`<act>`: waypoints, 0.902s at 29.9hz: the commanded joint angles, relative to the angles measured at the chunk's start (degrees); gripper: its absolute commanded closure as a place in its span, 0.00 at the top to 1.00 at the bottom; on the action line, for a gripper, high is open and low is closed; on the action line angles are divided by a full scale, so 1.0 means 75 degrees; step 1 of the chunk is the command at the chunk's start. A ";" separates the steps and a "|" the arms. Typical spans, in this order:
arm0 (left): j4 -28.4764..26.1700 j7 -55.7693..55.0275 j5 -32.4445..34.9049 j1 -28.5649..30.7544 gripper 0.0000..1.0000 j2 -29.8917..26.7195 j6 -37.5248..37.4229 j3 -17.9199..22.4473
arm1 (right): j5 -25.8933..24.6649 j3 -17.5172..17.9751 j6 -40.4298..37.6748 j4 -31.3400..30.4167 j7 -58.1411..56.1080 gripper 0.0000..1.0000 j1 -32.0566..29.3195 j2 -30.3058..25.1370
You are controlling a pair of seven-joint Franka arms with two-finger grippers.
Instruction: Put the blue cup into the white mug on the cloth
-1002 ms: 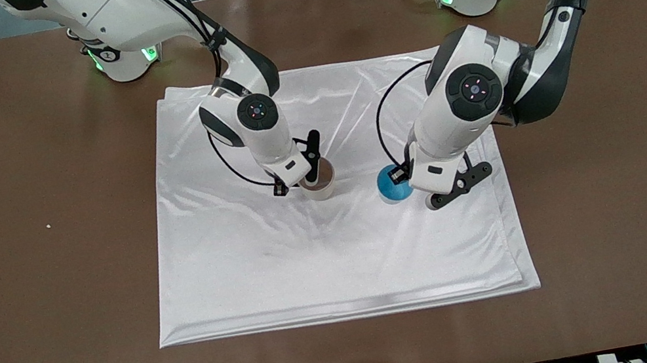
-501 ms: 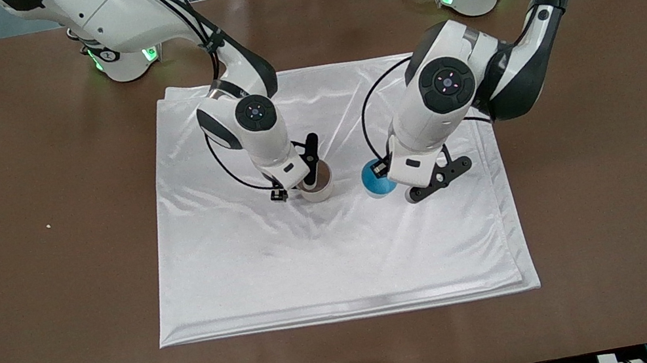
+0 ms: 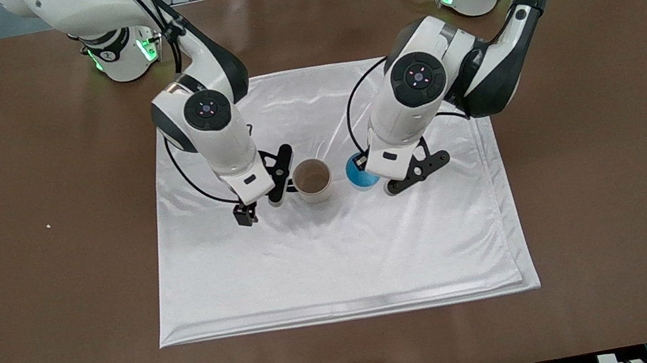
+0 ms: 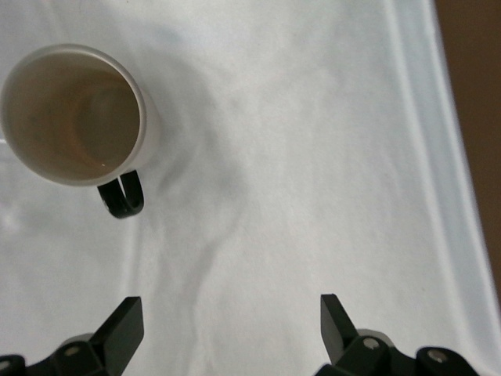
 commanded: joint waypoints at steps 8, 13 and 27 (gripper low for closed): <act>0.0047 -0.0423 0.0066 -0.0543 0.00 0.0131 0.0062 0.0112 | 0.0438 0.0076 -0.1362 -0.0355 0.0076 1.00 -0.0742 -0.2027; 0.0059 -0.0494 0.0066 -0.0673 0.00 0.0189 0.0225 0.0124 | 0.0450 0.0076 -0.1631 -0.0331 0.0075 1.00 -0.1000 -0.2332; 0.0093 -0.0529 0.0570 -0.1153 0.00 0.0470 0.0600 0.0124 | 0.0613 0.0076 -0.2850 -0.0320 0.0122 1.00 -0.1692 -0.3481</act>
